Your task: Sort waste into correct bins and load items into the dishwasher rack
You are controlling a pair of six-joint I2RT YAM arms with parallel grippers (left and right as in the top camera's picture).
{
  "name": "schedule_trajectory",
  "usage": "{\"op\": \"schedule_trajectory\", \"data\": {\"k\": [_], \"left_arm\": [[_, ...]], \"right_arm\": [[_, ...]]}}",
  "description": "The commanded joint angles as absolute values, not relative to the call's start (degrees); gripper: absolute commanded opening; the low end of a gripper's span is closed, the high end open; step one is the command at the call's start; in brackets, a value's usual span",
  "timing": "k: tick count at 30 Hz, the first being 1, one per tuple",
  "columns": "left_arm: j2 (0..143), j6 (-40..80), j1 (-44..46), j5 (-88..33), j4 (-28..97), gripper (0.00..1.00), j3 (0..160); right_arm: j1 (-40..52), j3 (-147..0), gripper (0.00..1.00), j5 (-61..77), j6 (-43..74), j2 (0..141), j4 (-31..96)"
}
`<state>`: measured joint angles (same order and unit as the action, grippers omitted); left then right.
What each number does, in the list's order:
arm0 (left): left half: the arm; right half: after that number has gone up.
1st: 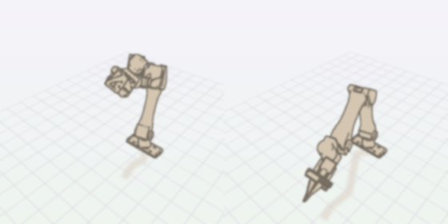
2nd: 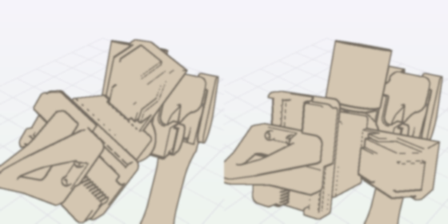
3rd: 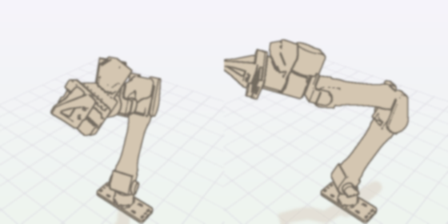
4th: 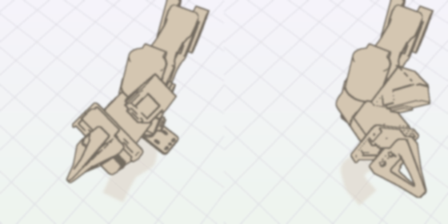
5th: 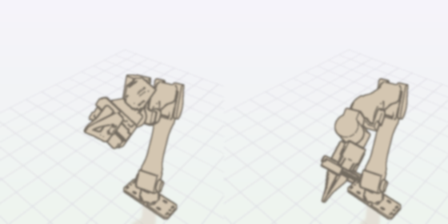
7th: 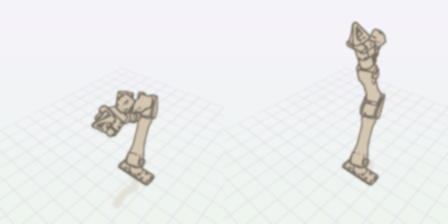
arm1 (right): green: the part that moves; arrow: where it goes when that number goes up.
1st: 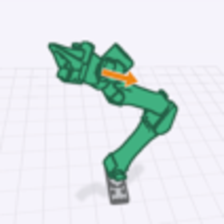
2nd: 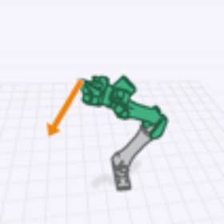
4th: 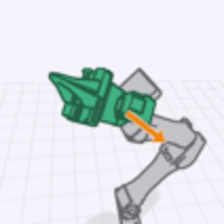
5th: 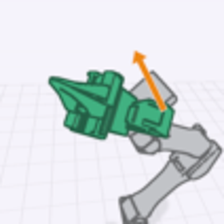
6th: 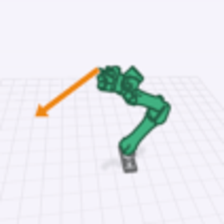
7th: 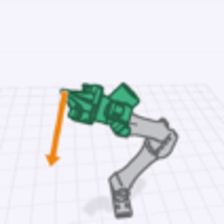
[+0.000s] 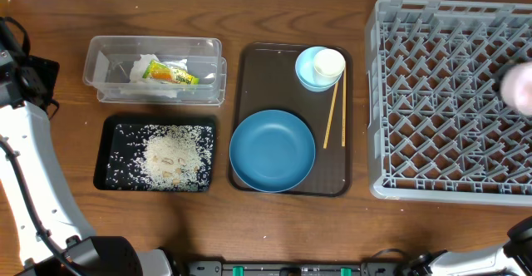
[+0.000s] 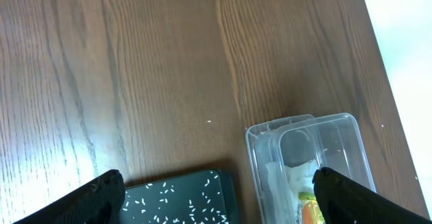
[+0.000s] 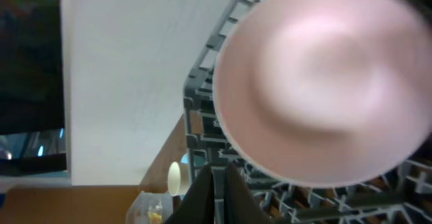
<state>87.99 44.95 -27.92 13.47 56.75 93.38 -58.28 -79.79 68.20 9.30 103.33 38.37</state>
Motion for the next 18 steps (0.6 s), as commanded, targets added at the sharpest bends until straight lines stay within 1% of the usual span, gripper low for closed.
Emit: {"op": "schedule_trajectory", "data": {"k": [1, 3, 8, 10, 12, 14, 18], "left_arm": [[88.1, 44.6, -28.1, 13.8, 56.9, 0.92, 93.6], [88.1, 44.6, -28.1, 13.8, 56.9, 0.92, 93.6], [88.1, 44.6, -28.1, 13.8, 56.9, 0.92, 93.6], [88.1, 44.6, -28.1, 13.8, 56.9, 0.92, 93.6], [88.1, 44.6, -28.1, 13.8, 56.9, 0.92, 93.6], [88.1, 44.6, -28.1, 13.8, 56.9, 0.92, 93.6], [88.1, 44.6, -28.1, 13.8, 56.9, 0.92, 93.6]], "right_arm": [[-56.6, -79.5, 0.04, 68.7, 6.9, 102.4, 37.7], [-55.7, -79.5, 0.01, 65.6, 6.5, 102.8, 37.7], [-54.5, -79.5, 0.01, 64.9, 6.5, 104.7, 37.0], [-53.7, -79.5, 0.08, 64.6, 5.1, 104.9, 36.2], [-52.2, -79.7, 0.16, 62.3, 4.7, 104.6, 34.5], [-50.2, -80.5, 0.26, 56.9, 5.9, 104.1, 33.8], [-43.8, -85.7, 0.36, 42.7, 8.1, 103.5, 36.1]]}}
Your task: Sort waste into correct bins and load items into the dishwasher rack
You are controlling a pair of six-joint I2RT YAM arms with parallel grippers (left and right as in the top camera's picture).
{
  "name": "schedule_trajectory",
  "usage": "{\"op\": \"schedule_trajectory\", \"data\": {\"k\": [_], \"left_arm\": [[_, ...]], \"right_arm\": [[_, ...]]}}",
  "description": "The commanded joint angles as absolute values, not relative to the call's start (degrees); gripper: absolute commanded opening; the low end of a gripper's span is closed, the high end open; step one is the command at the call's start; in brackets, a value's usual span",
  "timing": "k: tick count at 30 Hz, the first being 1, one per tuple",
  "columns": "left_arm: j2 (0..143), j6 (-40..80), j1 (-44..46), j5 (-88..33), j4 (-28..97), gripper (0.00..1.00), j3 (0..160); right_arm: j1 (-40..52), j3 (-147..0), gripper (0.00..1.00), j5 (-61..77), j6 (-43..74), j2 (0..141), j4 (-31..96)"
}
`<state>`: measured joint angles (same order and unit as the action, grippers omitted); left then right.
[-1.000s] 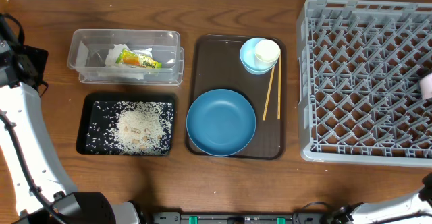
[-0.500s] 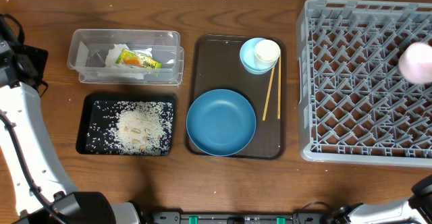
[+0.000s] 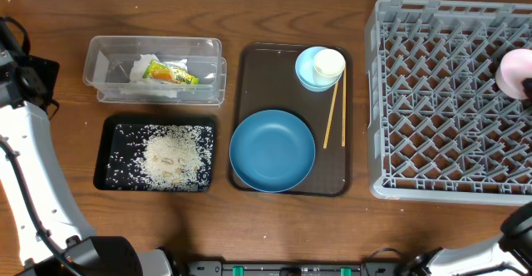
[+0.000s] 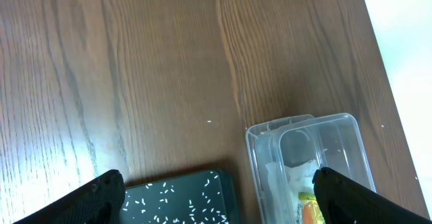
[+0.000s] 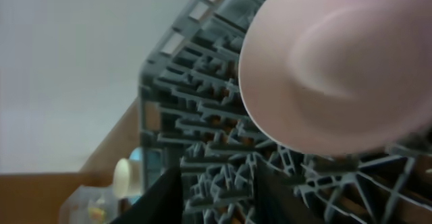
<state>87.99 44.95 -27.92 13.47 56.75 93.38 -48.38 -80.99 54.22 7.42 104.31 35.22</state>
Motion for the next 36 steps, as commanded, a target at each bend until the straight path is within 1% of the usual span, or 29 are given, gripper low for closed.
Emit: {"op": "schedule_trajectory", "data": {"k": [1, 3, 4, 7, 9, 10, 12, 18, 22, 24, 26, 27, 29, 31, 33, 36], "left_arm": [[88.1, 44.6, -28.1, 13.8, 56.9, 0.92, 93.6], [88.1, 44.6, -28.1, 13.8, 56.9, 0.92, 93.6], [88.1, 44.6, -28.1, 13.8, 56.9, 0.92, 93.6], [88.1, 44.6, -28.1, 13.8, 56.9, 0.92, 93.6], [88.1, 44.6, -28.1, 13.8, 56.9, 0.92, 93.6], [88.1, 44.6, -28.1, 13.8, 56.9, 0.92, 93.6], [88.1, 44.6, -28.1, 13.8, 56.9, 0.92, 93.6], [88.1, 44.6, -28.1, 13.8, 56.9, 0.92, 93.6], [88.1, 44.6, -28.1, 13.8, 56.9, 0.92, 93.6], [88.1, 44.6, -28.1, 13.8, 56.9, 0.92, 93.6], [88.1, 44.6, -28.1, 13.8, 56.9, 0.92, 93.6], [88.1, 44.6, -28.1, 13.8, 56.9, 0.92, 93.6], [88.1, 44.6, -28.1, 13.8, 56.9, 0.92, 93.6], [88.1, 44.6, -28.1, 13.8, 56.9, 0.92, 93.6], [88.1, 44.6, -28.1, 13.8, 56.9, 0.92, 93.6], [88.1, 44.6, -28.1, 13.8, 56.9, 0.92, 93.6]], "right_arm": [[-41.8, -87.7, 0.42, 38.5, 8.1, 103.5, 37.4], [-37.0, -91.3, 0.61, 27.4, 8.1, 103.5, 39.7], [-34.4, -92.9, 0.67, 21.0, 8.1, 103.5, 40.6], [-27.3, -95.4, 0.75, 4.0, 7.4, 103.5, 41.2], [-23.2, -95.5, 0.76, -6.3, 5.1, 104.0, 39.9], [-21.6, -95.5, 0.79, -11.2, 4.5, 104.7, 39.2], [-19.6, -95.5, 0.8, -17.6, 3.7, 106.4, 38.6], [-18.8, -95.5, 0.78, -26.0, 5.6, 111.6, 39.0], [-19.2, -95.5, 0.73, -24.9, 5.5, 112.7, 39.6], [-19.5, -95.5, 0.66, -22.4, 5.4, 113.1, 40.1], [-19.9, -95.5, 0.49, -20.9, 5.6, 113.2, 40.8], [-20.2, -95.5, 0.43, -20.7, 6.3, 113.2, 40.9], [-20.8, -95.5, 0.37, -20.4, 6.8, 113.2, 41.1], [-21.3, -95.5, 0.35, -19.0, 6.8, 113.2, 41.7], [-21.8, -95.5, 0.37, -17.6, 6.8, 113.2, 42.2], [-22.5, -95.5, 0.37, -16.6, 6.7, 113.2, 42.5]]}}
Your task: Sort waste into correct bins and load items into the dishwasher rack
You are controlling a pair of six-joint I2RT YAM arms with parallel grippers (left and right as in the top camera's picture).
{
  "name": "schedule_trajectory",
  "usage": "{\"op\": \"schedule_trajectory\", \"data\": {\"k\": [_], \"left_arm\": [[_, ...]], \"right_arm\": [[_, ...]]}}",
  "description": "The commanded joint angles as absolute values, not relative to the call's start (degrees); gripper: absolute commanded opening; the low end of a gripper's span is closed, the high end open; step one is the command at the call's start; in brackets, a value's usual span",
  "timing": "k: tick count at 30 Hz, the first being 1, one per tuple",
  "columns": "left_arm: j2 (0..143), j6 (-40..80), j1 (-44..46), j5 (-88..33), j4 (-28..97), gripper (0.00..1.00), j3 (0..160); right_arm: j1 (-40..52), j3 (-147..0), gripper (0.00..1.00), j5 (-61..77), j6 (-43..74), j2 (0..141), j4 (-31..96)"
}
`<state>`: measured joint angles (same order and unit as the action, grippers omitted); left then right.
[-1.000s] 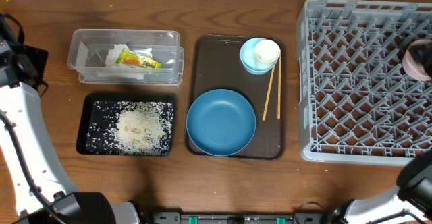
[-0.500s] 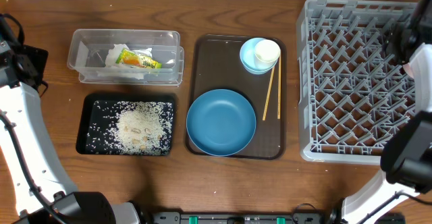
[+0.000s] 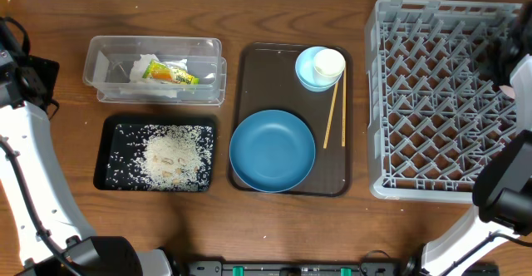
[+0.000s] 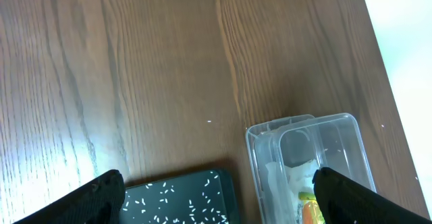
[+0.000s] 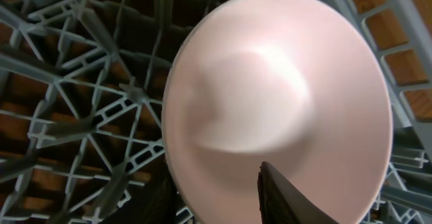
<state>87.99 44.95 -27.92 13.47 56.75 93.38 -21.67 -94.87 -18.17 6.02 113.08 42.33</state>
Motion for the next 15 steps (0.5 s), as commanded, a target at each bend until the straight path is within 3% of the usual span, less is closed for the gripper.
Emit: {"op": "schedule_trajectory", "data": {"k": [1, 6, 7, 9, 10, 15], "left_arm": [[88.1, 44.6, -28.1, 13.8, 56.9, 0.92, 93.6], [88.1, 44.6, -28.1, 13.8, 56.9, 0.92, 93.6], [88.1, 44.6, -28.1, 13.8, 56.9, 0.92, 93.6], [88.1, 44.6, -28.1, 13.8, 56.9, 0.92, 93.6], [88.1, 44.6, -28.1, 13.8, 56.9, 0.92, 93.6], [88.1, 44.6, -28.1, 13.8, 56.9, 0.92, 93.6]], "right_arm": [[-22.7, -95.5, 0.37, -15.8, 6.1, 113.2, 42.6], [-24.2, -95.4, 0.32, -8.2, 4.2, 113.2, 43.3], [-24.4, -95.4, 0.27, -6.9, 4.2, 113.3, 43.3], [-24.7, -95.2, 0.05, -4.9, 5.1, 113.3, 43.3], [-24.8, -95.3, 0.01, -4.9, 6.3, 113.3, 43.5], [-25.8, -96.1, 0.01, -4.8, 8.8, 109.2, 45.2]]}}
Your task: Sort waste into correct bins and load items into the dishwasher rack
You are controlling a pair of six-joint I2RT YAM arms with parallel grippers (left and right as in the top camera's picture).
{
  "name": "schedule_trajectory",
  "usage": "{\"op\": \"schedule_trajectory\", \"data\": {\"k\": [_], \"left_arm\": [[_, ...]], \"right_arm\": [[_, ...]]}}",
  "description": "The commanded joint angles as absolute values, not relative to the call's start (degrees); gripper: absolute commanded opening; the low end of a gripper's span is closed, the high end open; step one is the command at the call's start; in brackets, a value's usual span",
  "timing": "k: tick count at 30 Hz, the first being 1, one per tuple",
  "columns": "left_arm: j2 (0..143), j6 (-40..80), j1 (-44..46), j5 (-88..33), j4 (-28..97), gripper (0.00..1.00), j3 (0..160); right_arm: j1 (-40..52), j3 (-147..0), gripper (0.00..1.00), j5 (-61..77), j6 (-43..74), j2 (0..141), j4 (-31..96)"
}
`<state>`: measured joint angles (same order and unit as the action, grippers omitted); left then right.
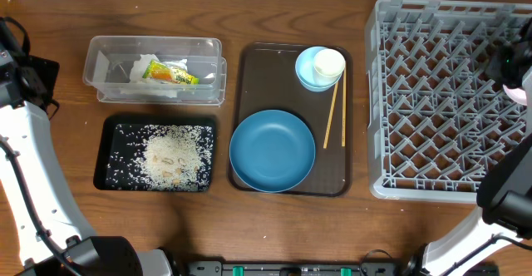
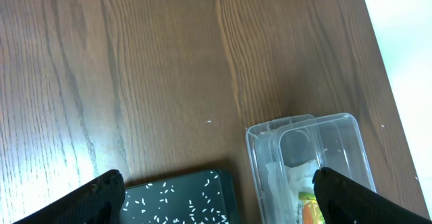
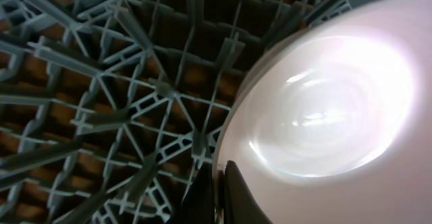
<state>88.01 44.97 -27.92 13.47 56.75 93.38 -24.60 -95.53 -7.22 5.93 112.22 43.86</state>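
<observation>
My right gripper [image 3: 217, 164] is shut on the rim of a pink bowl [image 3: 324, 109], whose glossy inside faces the camera. It hangs low over the right side of the grey dishwasher rack [image 1: 432, 101]; only a sliver of the pink bowl [image 1: 524, 93] shows at the overhead view's right edge. A blue plate [image 1: 272, 150], chopsticks [image 1: 334, 110] and a light blue bowl [image 1: 306, 70] holding a cream cup [image 1: 329, 62] lie on the brown tray [image 1: 258, 76]. My left gripper [image 2: 219, 198] stands open above the table's far left.
A clear bin [image 1: 154, 68] with a wrapper and tissue sits at the back left. In front of it is a black bin [image 1: 155, 153] strewn with rice. The rack's grid of pegs [image 3: 101, 82] lies close under the bowl.
The pink bowl showed its underside to the right wrist camera; now it shows its hollow inside, and the rack grid looks nearer. The left arm has not moved.
The pink bowl was held above the rack's right edge, blurred, with the wall behind it. It then hung over the rack's back right, then close over the grid with its underside in view. Now its inside faces the camera, rim still pinched.
</observation>
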Motion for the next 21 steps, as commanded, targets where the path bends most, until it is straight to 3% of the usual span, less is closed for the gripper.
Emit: {"op": "schedule_trajectory", "data": {"k": [1, 4, 13, 17, 21], "left_arm": [[88.1, 44.6, -28.1, 13.8, 56.9, 0.92, 93.6], [88.1, 44.6, -28.1, 13.8, 56.9, 0.92, 93.6], [88.1, 44.6, -28.1, 13.8, 56.9, 0.92, 93.6], [88.1, 44.6, -28.1, 13.8, 56.9, 0.92, 93.6], [88.1, 44.6, -28.1, 13.8, 56.9, 0.92, 93.6]], "right_arm": [[-26.0, -96.3, 0.01, -4.5, 9.2, 107.9, 45.5], [-27.9, -96.6, 0.01, 1.2, 11.1, 102.6, 45.7], [-40.1, -94.9, 0.01, 35.4, 10.6, 98.3, 50.2], [-45.2, -87.4, 0.01, 56.3, 0.4, 98.3, 44.7], [-49.8, -78.1, 0.01, 73.8, 0.6, 99.7, 31.9]]}}
